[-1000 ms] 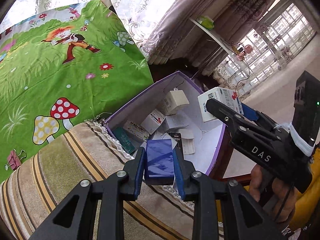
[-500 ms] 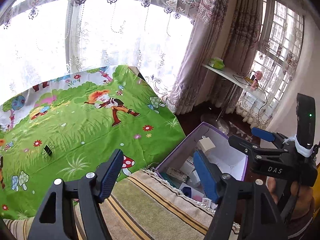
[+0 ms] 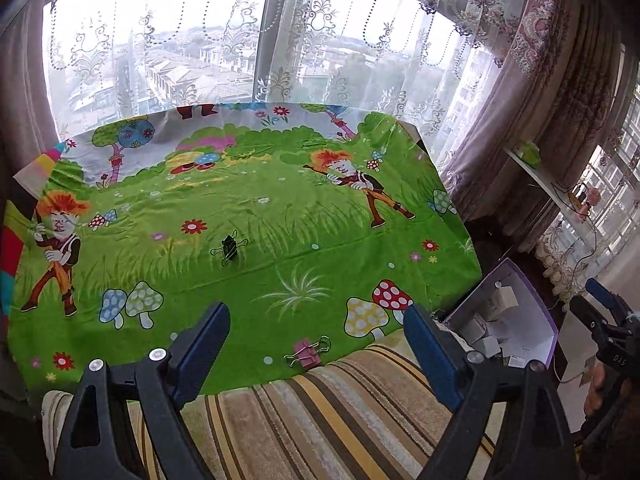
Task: Organize rigid objects
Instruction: 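Move both open tools back over the tablecloth, then grasp the pink binder clip with the left tool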
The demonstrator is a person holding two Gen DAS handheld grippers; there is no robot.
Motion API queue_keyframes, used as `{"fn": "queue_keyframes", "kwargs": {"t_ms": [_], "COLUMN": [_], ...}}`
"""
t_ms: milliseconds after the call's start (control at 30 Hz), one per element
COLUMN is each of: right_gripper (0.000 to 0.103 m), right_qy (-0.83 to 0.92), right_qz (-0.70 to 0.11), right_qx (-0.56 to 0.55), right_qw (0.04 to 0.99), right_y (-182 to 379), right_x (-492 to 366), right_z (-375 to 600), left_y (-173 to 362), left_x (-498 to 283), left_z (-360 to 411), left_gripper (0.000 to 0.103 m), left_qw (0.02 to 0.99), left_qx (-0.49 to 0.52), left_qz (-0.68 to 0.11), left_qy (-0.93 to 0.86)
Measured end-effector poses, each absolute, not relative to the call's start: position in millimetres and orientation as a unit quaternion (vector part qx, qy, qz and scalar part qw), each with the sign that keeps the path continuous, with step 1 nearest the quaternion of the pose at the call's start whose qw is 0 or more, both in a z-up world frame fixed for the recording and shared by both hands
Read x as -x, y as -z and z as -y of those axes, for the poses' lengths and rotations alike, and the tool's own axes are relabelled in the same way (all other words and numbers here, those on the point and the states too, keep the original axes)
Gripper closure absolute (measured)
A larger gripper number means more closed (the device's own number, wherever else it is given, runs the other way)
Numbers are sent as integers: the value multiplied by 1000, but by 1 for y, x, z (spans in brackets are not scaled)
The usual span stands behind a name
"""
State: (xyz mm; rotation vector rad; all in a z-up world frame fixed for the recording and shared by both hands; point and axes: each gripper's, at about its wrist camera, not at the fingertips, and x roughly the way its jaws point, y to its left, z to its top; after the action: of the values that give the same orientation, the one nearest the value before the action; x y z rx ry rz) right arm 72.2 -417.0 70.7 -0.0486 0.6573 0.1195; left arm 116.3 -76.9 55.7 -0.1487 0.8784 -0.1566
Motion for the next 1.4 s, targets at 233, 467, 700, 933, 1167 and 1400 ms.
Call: {"fn": "queue_keyframes", "kwargs": {"t_ms": [233,467,700,933,1167,1400], "right_gripper": [0,0,0,0,0,0], "right_qy": [-83,-94,-108,-111,-117,-127], "right_qz": [-343,-357,-371,-377,-383,-380], "right_qx": [8,12,-2,0,-3,5], "right_qw": [936,929,922,919,916,916], "right_y": [-60,-49,-41,-38,-36,-44], "right_x": [-80,-81,-84,-85,-86,-91], "right_z": [403,397,394,390,389,379], "left_y": [5,67,75,82,84,64], "left_x": [-141,-164,-177,-188,-185,-172], "left_z": [65,68,90,116,107,85], "left_gripper": [22,36,36,52,64,64], "left_qw": [827,737,734,742,743,768], "left_qx": [139,216,170,82,109,132], "left_qz": [-538,-635,-654,-664,-658,-624], "left_qy": [89,79,71,47,55,58]}}
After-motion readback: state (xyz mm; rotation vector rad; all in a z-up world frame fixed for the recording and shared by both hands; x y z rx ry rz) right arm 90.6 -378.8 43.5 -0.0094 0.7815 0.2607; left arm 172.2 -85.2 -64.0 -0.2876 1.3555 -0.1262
